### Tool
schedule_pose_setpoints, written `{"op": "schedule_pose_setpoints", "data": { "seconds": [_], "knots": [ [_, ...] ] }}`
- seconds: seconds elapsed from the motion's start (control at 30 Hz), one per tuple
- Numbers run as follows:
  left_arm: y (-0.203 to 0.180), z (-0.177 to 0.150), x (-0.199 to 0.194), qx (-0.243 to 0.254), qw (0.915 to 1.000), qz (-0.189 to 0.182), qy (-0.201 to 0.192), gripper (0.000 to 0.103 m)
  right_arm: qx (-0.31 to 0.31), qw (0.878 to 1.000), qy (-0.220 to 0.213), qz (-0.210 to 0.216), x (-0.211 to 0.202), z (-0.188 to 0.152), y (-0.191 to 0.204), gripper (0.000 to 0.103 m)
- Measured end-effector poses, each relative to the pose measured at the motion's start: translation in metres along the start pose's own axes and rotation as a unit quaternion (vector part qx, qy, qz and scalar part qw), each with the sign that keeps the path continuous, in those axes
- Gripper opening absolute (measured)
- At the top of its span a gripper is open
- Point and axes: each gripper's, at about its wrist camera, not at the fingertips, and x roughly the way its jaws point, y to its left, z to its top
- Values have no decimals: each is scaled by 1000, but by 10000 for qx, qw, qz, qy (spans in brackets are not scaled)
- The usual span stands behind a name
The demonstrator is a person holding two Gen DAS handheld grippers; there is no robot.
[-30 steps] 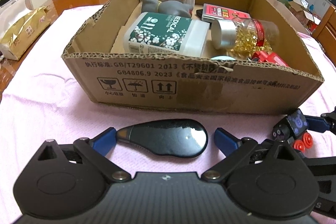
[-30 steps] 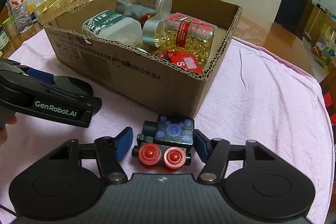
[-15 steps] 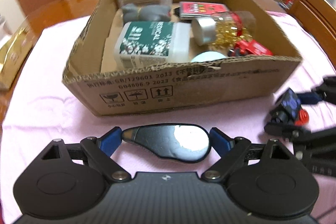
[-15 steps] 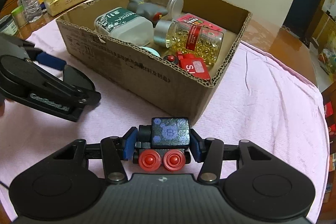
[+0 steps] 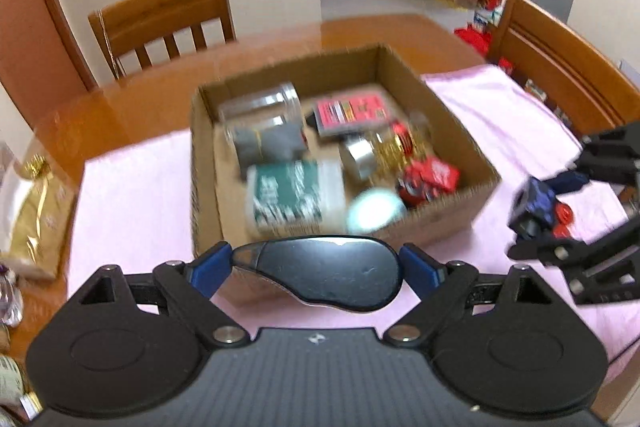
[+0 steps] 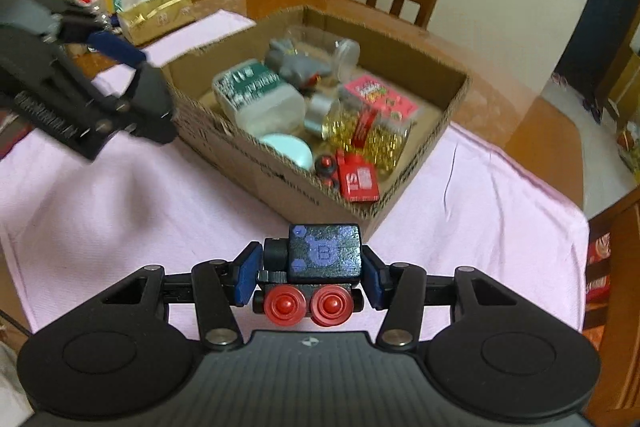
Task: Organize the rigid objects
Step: 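Carry the paddle into the box with the left tool while the right carries the block toy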
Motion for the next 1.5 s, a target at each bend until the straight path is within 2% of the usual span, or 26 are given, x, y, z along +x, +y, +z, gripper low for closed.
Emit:
{"op": "schedule_pose_setpoints", "data": {
  "seconds": [0.3,0.67,0.77,0.9,1.17,1.37,1.5],
  "knots": [
    [20,18,18,8,9999,107,-130,89,-84,9994,-310,-148,-21,26,5,56],
    [36,0,41,-237,9997,81,-53,90,-185,9984,-404,-347,-13,52,13,56],
    [39,-4,38,-269,9995,140,-106,97,-238,9982,-418,-344,-10,60,15,56],
    [45,-11,25,-305,9988,128,-372,101,-221,9984,-432,-298,-3,70,16,56],
    [61,-20,-1,-621,9940,301,-850,102,-195,9988,-390,-222,28,105,14,56],
    [74,-23,-12,-866,9912,412,-912,102,-42,9994,-258,-235,67,137,5,56],
    [77,-25,-17,-828,9900,559,-997,102,10,9994,-100,-327,91,148,0,56]
  ]
}}
